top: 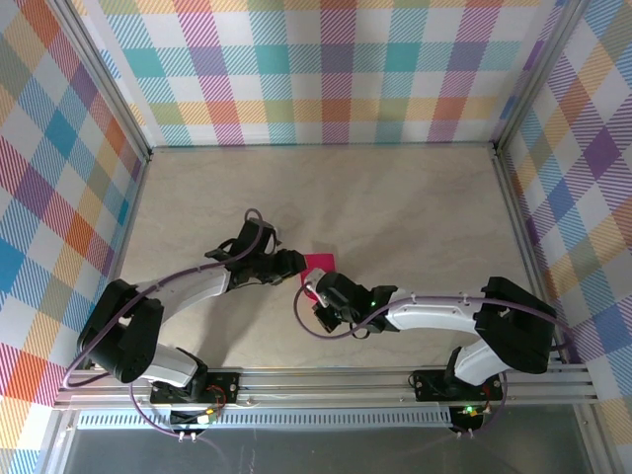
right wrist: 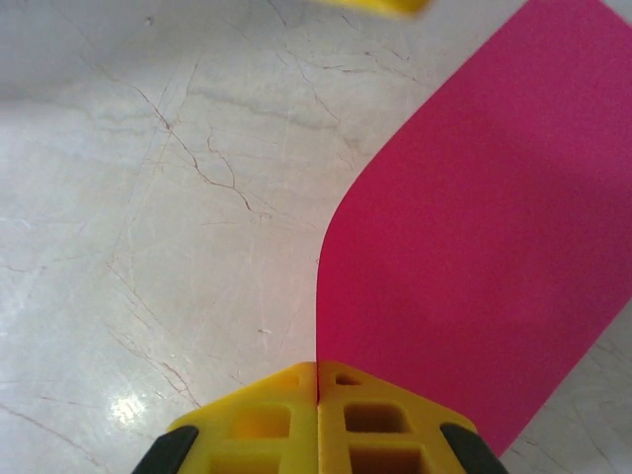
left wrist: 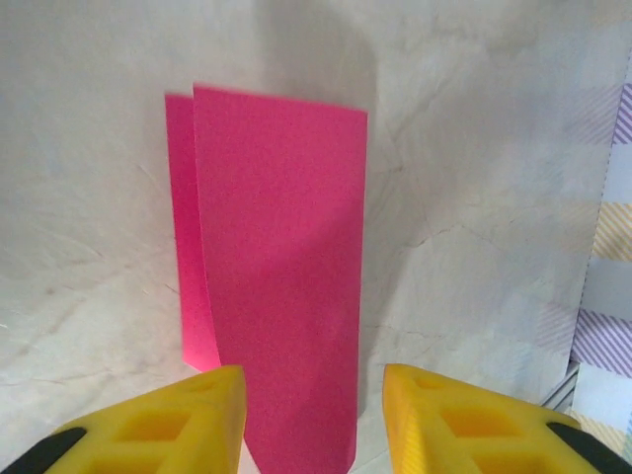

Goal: Fold a paper plane with a square sheet of paper (fold left side to right side)

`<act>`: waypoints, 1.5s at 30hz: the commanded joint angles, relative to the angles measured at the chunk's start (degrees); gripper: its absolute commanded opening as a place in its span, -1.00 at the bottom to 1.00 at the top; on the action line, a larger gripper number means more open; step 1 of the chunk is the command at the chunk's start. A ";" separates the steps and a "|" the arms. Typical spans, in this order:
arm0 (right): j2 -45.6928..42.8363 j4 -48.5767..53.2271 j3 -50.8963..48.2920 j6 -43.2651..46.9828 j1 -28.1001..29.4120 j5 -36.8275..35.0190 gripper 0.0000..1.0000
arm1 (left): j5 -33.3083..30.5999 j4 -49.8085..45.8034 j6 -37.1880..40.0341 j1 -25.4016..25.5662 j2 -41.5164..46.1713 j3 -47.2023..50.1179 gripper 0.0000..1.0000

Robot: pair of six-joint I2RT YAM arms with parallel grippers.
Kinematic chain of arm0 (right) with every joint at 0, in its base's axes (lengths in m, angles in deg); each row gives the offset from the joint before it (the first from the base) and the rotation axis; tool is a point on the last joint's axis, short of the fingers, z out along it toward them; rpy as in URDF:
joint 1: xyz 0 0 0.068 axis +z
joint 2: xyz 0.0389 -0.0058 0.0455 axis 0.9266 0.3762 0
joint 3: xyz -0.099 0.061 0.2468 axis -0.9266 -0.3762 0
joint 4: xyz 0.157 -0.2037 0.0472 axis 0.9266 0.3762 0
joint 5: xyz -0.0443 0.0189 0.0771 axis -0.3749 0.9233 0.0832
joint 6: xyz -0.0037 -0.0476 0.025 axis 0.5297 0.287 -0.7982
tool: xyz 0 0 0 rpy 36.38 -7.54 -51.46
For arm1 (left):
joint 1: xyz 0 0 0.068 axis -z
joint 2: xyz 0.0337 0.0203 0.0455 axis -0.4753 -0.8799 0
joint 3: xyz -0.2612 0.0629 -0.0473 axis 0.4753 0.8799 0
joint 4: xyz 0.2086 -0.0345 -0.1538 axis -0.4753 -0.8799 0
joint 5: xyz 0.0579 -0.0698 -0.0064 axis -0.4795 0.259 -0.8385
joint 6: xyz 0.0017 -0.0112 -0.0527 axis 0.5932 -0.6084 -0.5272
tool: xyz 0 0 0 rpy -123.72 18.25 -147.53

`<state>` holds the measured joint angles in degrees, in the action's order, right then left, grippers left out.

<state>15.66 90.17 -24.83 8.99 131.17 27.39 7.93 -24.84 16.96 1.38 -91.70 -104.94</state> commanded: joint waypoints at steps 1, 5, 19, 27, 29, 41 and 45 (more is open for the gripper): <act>-1.45 -2.55 -1.78 -3.78 -2.99 13.60 -1.00 | 0.41 -4.56 4.81 -1.27 0.89 -2.85 -0.21; -1.12 -5.05 -3.09 -6.83 -6.38 22.02 -1.00 | 3.85 -4.36 6.71 -1.28 -2.03 -5.21 -0.37; 1.01 -8.95 -4.65 -11.12 -10.31 29.08 -1.00 | 8.89 -3.67 11.05 1.83 -19.81 -13.60 -0.72; 1.16 -7.80 -4.32 -12.84 -11.40 29.43 -1.00 | 5.34 -4.50 12.07 2.94 -23.99 -13.37 -0.84; 1.37 -6.62 -3.78 -12.94 -11.59 29.39 -1.00 | 4.28 -4.93 12.57 3.11 -24.72 -13.36 -0.87; 3.72 3.77 0.69 -13.00 -13.93 25.13 -1.00 | 1.47 -4.81 13.85 4.07 -27.57 -12.83 -0.97; 4.64 6.21 2.10 -12.49 -14.61 23.77 -1.00 | 1.30 -4.89 14.08 4.34 -27.80 -13.25 -0.98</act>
<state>19.00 92.57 -24.70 -3.93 117.05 52.74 12.87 -26.83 29.84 4.77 -116.44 -118.47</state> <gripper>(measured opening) 0.051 0.051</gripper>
